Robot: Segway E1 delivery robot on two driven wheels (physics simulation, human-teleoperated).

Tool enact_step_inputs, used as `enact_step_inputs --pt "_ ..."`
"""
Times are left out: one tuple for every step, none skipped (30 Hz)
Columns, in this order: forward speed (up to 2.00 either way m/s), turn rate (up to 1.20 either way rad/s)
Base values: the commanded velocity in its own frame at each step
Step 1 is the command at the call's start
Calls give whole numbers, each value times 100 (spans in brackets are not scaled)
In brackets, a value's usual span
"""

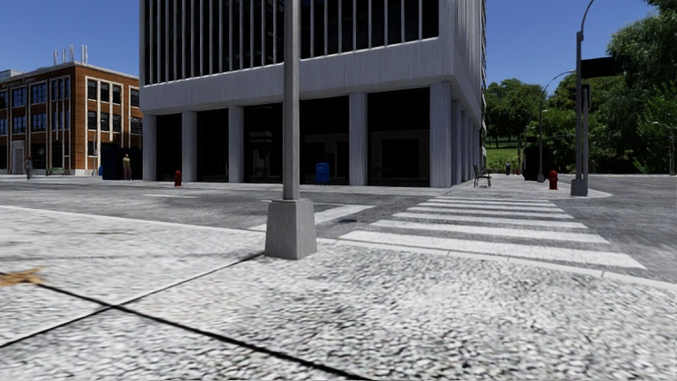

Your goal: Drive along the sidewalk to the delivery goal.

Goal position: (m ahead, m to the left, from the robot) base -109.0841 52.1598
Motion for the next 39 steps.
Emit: enact_step_inputs --pt "53 0" --pt "61 0" --pt "71 0" --pt "71 0" --pt "75 0" --pt "79 0" --pt "81 0" --pt "81 0" --pt "81 0" --pt "82 0" --pt "82 11" --pt "82 11" --pt "82 20" --pt "82 32" --pt "82 43" --pt "82 43" --pt "82 53" --pt "82 56" --pt "82 57" --pt "82 57" --pt "82 57" --pt "82 57" --pt "82 57" --pt "82 57" --pt "82 57" --pt "82 57" --pt "82 57" --pt "82 57" --pt "82 57" --pt "82 57" --pt "82 57" --pt "82 57" --pt "82 57" --pt "82 57" --pt "82 57" --pt "82 57" --pt "82 57" --pt "82 57" --pt "82 57"
